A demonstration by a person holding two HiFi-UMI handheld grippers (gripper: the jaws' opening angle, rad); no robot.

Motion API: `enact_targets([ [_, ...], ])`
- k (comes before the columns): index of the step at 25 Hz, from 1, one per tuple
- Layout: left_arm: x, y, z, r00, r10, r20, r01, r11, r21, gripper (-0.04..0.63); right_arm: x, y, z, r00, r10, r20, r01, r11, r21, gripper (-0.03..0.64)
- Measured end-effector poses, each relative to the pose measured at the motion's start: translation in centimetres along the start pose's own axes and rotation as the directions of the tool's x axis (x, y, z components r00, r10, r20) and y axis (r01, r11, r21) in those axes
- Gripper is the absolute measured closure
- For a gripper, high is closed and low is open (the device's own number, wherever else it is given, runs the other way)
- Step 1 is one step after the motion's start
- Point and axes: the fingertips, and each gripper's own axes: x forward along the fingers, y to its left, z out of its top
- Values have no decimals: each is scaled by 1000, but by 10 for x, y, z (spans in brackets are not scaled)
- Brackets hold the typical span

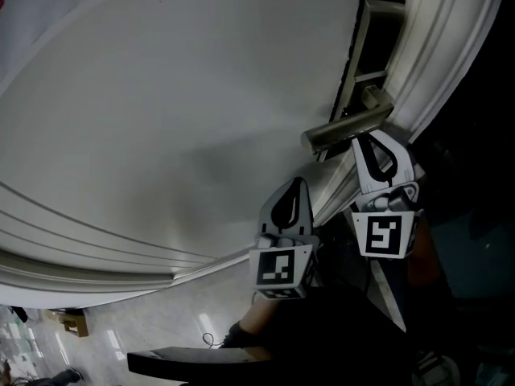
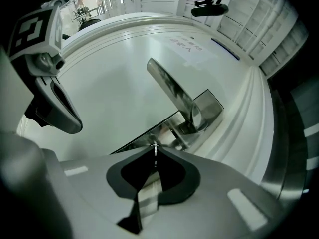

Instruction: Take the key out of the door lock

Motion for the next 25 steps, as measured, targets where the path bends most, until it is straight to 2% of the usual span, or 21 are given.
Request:
enact_targets([
  [4, 0, 2, 1, 1000, 2, 4, -2, 1000, 5, 595, 0, 0, 1, 1000, 2, -8, -3, 999, -39, 598],
  [10, 1, 1, 3, 1000, -6, -3, 6, 1000, 12, 595, 0, 3, -1, 1000, 8, -24, -12, 984, -180, 600],
  [15, 3, -1, 1, 1000, -10, 4, 10, 1000, -1, 595, 0, 4, 0, 999, 21, -39, -32, 945, -325, 600],
  [25, 7, -4, 0, 1000, -21, -14, 20, 999, -50, 595, -1, 6, -2, 996, 54, -68, -80, 873, -480, 604],
])
